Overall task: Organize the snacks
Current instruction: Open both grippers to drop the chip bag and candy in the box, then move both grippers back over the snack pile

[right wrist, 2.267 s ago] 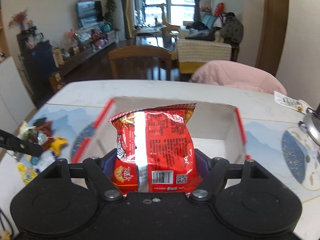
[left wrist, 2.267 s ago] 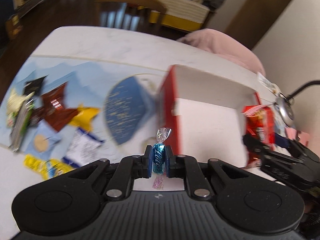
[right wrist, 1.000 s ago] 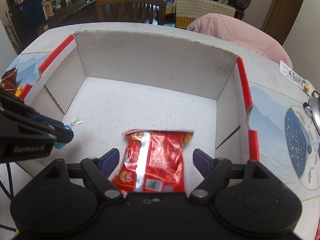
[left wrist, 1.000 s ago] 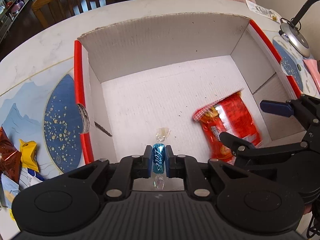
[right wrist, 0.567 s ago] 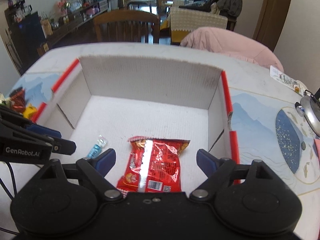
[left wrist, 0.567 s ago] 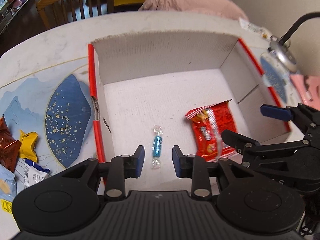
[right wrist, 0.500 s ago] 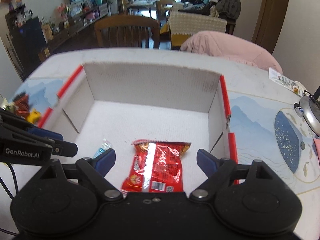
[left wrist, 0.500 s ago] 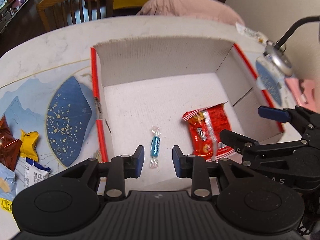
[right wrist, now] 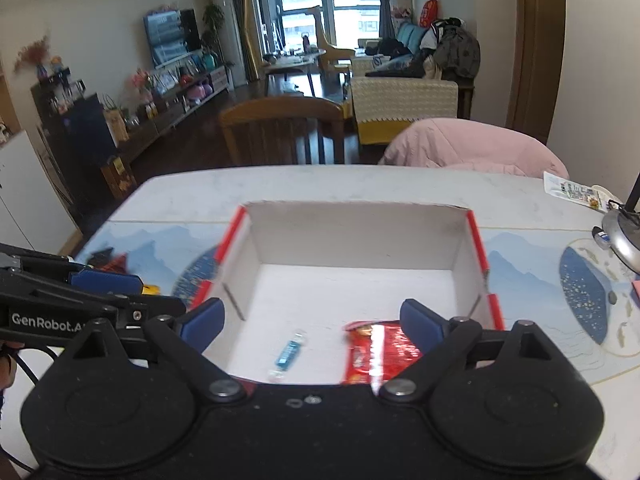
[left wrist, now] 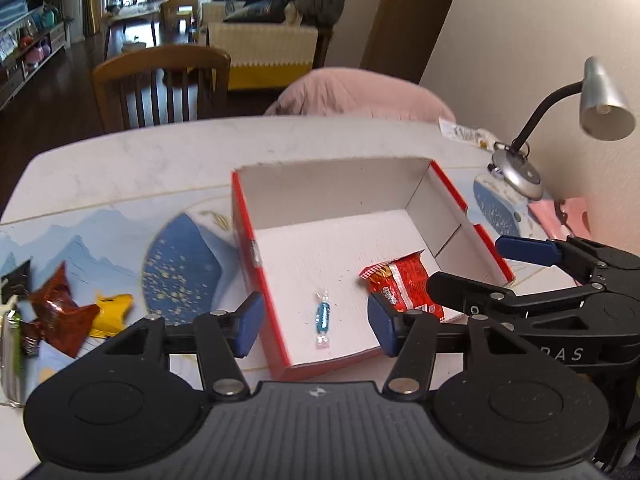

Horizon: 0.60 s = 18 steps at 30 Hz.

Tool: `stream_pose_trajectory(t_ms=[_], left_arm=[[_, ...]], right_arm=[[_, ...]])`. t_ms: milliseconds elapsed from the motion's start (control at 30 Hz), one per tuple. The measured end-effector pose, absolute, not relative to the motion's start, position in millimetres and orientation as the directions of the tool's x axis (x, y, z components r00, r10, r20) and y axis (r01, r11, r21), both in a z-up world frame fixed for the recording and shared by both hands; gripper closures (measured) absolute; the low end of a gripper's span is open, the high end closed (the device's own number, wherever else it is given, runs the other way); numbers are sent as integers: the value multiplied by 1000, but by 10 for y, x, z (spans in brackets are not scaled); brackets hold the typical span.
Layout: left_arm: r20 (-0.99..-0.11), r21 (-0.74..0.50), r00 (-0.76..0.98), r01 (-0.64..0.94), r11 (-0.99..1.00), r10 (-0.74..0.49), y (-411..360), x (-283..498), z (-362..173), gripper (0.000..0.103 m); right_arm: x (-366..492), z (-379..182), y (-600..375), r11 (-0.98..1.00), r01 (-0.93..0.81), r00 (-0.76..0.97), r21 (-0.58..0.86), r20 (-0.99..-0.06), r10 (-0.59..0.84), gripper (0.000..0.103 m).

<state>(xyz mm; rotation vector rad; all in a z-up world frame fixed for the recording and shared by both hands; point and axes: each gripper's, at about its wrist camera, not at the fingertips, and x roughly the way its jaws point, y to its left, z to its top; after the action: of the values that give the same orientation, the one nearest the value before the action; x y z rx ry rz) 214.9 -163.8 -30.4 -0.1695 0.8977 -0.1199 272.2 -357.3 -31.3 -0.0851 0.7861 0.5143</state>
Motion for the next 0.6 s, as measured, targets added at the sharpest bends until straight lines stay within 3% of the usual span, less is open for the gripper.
stream_pose_trajectory(t_ms=[367,600], left_arm=[[-730,-208,662,19,978,-168,-983,1617,-198,42],[-706,-193,695,-6,981,-135,-494,1291,-162,29]], right_arm=[[2332,-198,-3027,841,-515,579,168,-655,486,0],[2112,-256,-2618,814,-539,542,215,-651,531,0]])
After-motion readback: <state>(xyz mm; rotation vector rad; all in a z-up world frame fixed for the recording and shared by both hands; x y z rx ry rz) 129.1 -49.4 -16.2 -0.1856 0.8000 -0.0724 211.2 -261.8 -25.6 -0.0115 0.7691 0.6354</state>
